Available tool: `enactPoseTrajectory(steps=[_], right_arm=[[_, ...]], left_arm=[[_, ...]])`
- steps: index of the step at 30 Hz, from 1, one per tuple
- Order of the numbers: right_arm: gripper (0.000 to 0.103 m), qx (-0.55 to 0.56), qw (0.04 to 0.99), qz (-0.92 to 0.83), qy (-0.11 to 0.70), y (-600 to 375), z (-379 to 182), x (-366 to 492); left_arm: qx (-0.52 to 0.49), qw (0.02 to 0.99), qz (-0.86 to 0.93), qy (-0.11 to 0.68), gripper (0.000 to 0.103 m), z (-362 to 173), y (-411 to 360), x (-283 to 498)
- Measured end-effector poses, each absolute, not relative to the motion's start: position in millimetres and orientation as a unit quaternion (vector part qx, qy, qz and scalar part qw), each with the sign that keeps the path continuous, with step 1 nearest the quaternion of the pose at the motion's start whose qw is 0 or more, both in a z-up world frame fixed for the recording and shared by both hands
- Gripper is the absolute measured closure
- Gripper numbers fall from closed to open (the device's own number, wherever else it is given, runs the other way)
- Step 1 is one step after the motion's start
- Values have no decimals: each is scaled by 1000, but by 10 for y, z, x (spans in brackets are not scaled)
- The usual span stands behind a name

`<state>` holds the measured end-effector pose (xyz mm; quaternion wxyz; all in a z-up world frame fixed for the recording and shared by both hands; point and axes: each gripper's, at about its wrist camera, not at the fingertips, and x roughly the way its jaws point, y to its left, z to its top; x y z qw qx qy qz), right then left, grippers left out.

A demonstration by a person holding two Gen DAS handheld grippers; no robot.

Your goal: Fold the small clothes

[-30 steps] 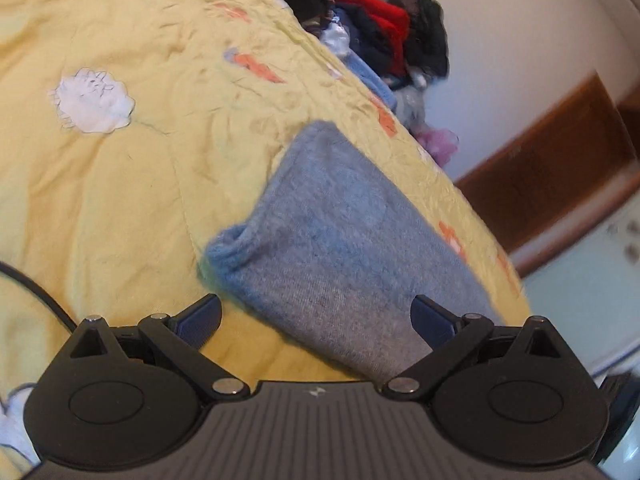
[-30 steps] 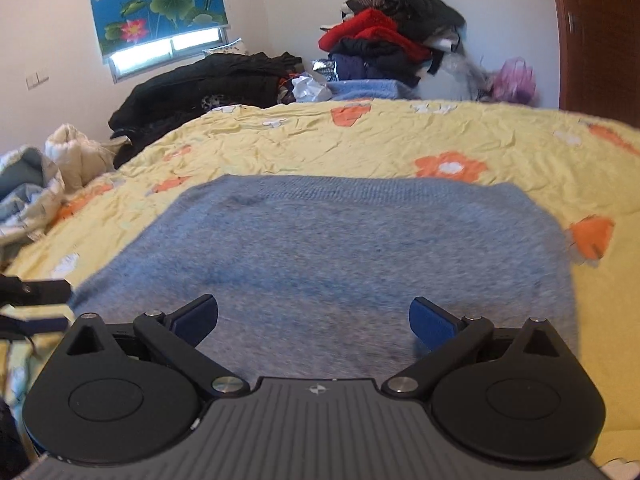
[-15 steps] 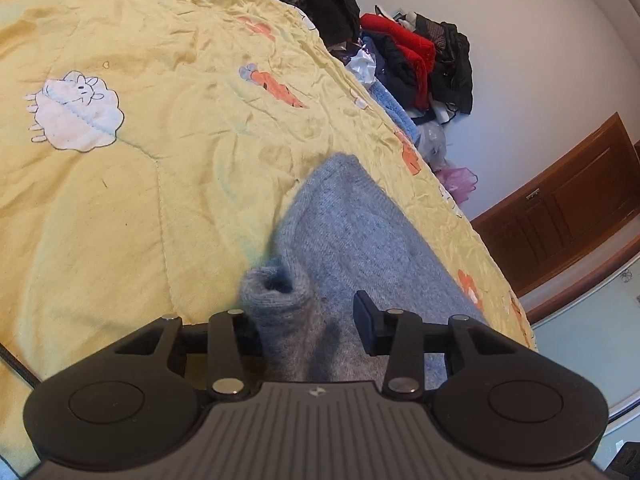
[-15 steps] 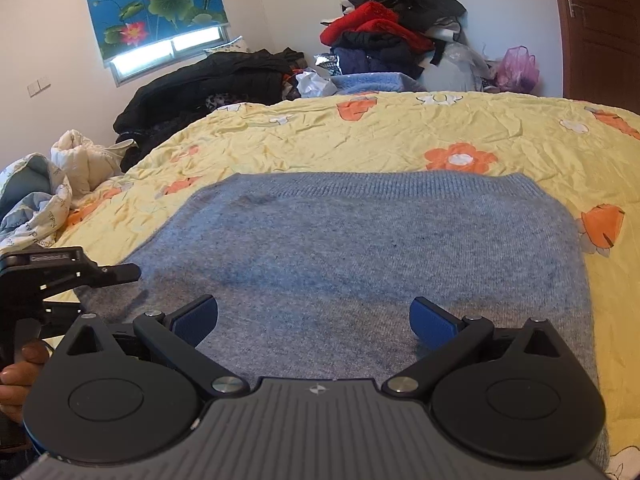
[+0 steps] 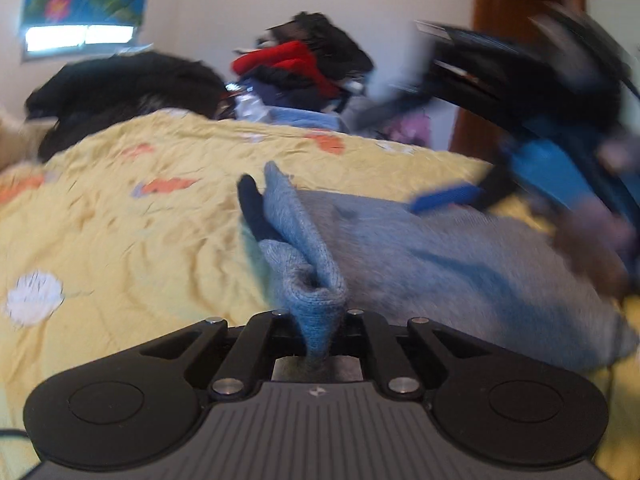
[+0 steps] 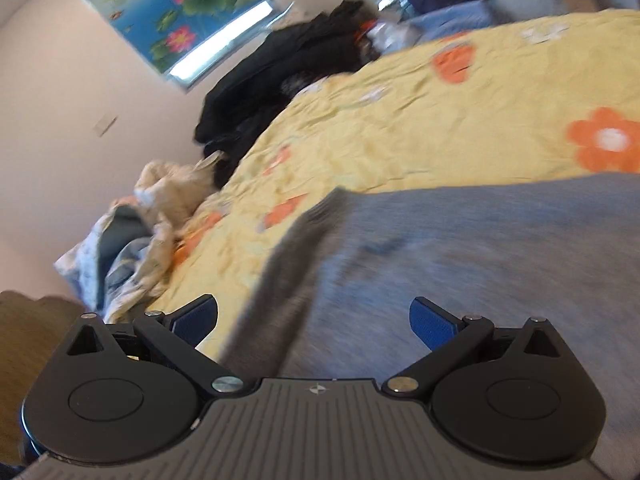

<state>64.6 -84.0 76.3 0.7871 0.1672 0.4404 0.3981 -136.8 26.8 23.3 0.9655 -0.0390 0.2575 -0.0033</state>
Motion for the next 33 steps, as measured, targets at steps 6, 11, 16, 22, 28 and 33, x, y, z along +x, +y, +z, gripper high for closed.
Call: enactPoseTrajectory(steps=[6,11,16,22,28,33], right_arm=[[5,89,747,433,497,-24,717,1054],[40,-18,759,425,494,457,684,1087],[41,-30,761,416,497,456,638,1135],[23,42,800,367,473,-57,708,1320],[22,75,767,375,516,-133,495,1407],[22,74,756,403,511,78,548,1352]], left_arm=[[0,966,-12,257,98,173,160,-1342],[13,966,-16,256,98,127,127,-1328],[7,966,-19,256,97,116,159,-1342],[4,966,-20,257,97,94,173,-1325],[8,966,-21,259,97,86,203,-1279],[10,965,-19,260,97,79,198,-1265]])
